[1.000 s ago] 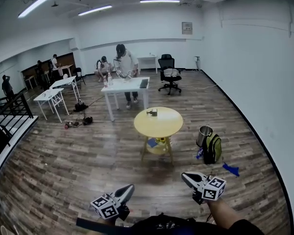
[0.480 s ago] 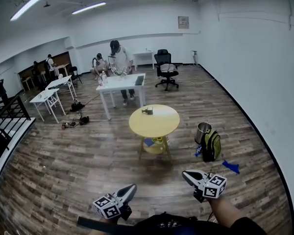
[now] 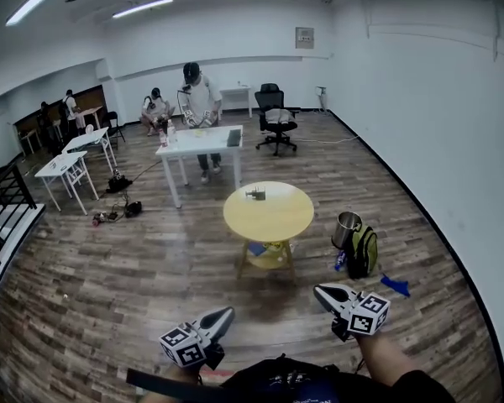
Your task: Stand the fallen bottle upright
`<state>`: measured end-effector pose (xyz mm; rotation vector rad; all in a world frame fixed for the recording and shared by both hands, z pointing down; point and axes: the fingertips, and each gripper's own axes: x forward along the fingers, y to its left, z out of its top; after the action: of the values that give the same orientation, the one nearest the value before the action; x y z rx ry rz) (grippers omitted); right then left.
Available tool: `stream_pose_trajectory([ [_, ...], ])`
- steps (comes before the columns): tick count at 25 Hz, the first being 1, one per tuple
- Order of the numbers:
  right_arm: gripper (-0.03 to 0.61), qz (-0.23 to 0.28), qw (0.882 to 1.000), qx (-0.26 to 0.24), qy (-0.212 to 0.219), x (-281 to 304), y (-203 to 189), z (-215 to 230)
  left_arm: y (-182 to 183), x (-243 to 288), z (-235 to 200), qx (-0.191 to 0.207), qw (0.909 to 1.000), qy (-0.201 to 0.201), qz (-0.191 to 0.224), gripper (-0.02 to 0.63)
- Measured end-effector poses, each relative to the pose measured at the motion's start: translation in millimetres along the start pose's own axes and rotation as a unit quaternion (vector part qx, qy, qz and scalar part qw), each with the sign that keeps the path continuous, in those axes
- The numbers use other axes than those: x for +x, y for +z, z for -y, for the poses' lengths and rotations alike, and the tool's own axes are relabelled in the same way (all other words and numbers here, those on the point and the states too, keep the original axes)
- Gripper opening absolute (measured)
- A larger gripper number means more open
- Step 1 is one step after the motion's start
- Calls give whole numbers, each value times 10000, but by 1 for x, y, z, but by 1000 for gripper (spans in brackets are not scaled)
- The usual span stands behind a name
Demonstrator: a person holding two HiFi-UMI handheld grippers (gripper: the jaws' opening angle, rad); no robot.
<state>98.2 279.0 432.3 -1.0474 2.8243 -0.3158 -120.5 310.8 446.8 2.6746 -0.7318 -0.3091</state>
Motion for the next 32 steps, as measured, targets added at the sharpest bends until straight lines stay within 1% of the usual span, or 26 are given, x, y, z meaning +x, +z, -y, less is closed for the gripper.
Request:
stream_pose_trajectory([
  [4,-11,-48,9999,6,-120,59,-10,-13,23,-30,-47,-129,9998,-116,-20,3],
  [7,-11,-64,9999,23,-142,97,-17,-16,29,-41,-78,-175,9996,-190,-69,3],
  [9,-11,-165,9998,49,-133,119,-22,-17,31,-46,-99,-194,9996,-206,-67,3],
  [13,-12,-246,9996,44,-129,149,-27,-13,37,-57,-126,-323,9994,-140,8,3],
  [19,-12,-262,9996,65,21,178,-27,2,38,-55,-154,-335,9994,-10,6,3],
  [22,-12,-278,9995,91,126,182,-23,24,41,-38,-160,-289,9995,95,36,3],
  [25,-12,-209,9994,108,258,182,-12,58,43,-9,-165,-216,9995,238,27,3],
  [29,-12,-138,9988,191,434,183,4,105,50,35,-172,-177,9988,461,26,3],
  [32,-12,-160,9982,141,558,175,19,148,50,82,-172,-112,9986,495,111,3],
])
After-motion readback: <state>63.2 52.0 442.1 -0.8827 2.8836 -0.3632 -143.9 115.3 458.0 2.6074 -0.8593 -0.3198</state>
